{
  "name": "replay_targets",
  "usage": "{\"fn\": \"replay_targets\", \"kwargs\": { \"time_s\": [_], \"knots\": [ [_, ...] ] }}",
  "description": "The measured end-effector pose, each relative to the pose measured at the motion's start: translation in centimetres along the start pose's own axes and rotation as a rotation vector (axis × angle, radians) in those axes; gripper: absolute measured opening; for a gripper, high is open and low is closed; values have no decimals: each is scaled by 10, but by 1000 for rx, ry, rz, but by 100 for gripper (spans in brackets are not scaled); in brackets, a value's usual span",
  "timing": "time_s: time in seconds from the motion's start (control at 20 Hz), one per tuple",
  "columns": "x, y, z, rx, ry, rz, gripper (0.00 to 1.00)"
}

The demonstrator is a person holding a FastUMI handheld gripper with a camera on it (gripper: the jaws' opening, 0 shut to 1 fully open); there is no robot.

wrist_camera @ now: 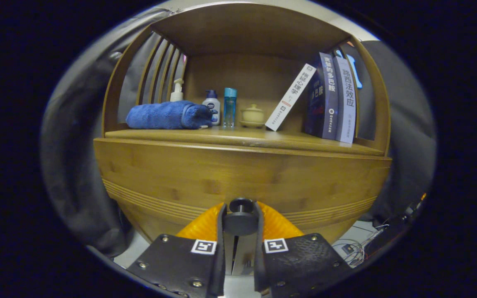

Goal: Pull open the drawer, take out the items inside it, and place them on the countertop above the cabinet.

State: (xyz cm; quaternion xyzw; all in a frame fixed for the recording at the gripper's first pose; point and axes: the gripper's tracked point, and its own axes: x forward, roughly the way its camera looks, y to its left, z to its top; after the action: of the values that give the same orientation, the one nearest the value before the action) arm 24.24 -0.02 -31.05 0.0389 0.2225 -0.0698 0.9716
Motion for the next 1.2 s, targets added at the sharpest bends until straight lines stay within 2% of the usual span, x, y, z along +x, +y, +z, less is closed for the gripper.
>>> {"fn": "replay_targets", "kwargs": {
  "time_s": [0.5, 1.2],
  "knots": [
    [-57, -2, -12, 2, -18, 6, 28],
    [-99, -4, -28, 27, 18, 11, 28]
  ]
}}
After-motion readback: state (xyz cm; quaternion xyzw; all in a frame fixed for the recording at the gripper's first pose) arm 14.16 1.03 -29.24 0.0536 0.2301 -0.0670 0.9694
